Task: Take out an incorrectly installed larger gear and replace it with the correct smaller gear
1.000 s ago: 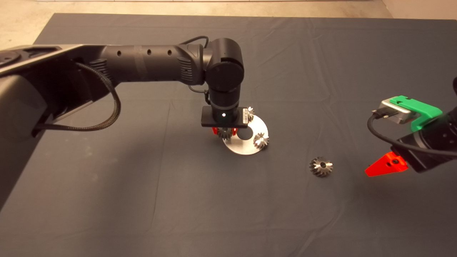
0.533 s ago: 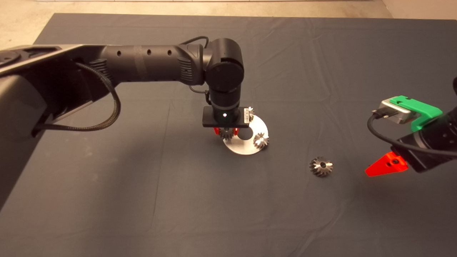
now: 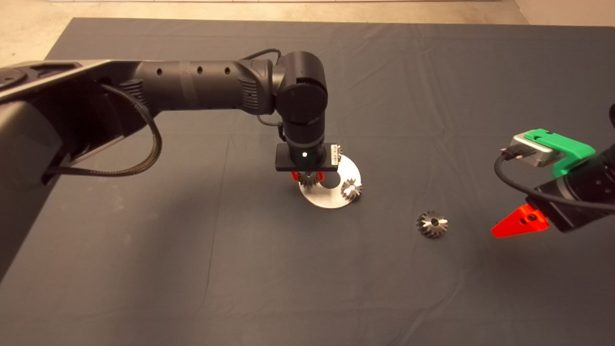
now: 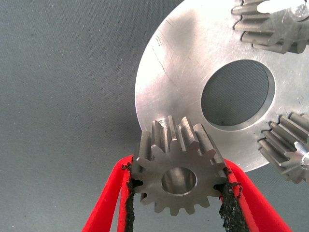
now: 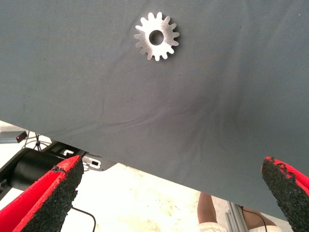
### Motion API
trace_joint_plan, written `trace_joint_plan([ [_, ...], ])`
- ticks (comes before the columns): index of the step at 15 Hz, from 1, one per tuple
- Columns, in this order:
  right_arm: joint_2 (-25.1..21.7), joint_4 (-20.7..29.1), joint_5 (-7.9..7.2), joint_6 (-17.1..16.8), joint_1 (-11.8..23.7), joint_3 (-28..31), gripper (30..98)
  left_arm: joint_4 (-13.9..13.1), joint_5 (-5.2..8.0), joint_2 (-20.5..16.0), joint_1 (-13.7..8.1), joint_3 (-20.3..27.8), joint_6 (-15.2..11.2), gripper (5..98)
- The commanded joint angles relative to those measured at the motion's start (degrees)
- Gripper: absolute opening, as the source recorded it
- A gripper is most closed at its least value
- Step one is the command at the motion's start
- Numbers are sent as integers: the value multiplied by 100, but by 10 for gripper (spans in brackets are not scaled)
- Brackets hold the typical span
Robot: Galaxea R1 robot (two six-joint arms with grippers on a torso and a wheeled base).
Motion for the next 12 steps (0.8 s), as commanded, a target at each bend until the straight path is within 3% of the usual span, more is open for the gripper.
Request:
trace_joint_plan([
  [1, 19, 224, 19, 26, 135, 36, 977, 143, 37, -19, -62, 203, -4, 356],
  [4, 19, 230, 19, 26, 135, 36, 977, 409, 70, -81, -62, 412, -31, 356],
  [9, 19, 229, 19, 26, 135, 36, 977, 524, 79, -143, 104, 471, -31, 356],
  [12, 19, 230, 19, 26, 135, 36, 977, 776, 255, -141, 201, 594, -57, 356],
])
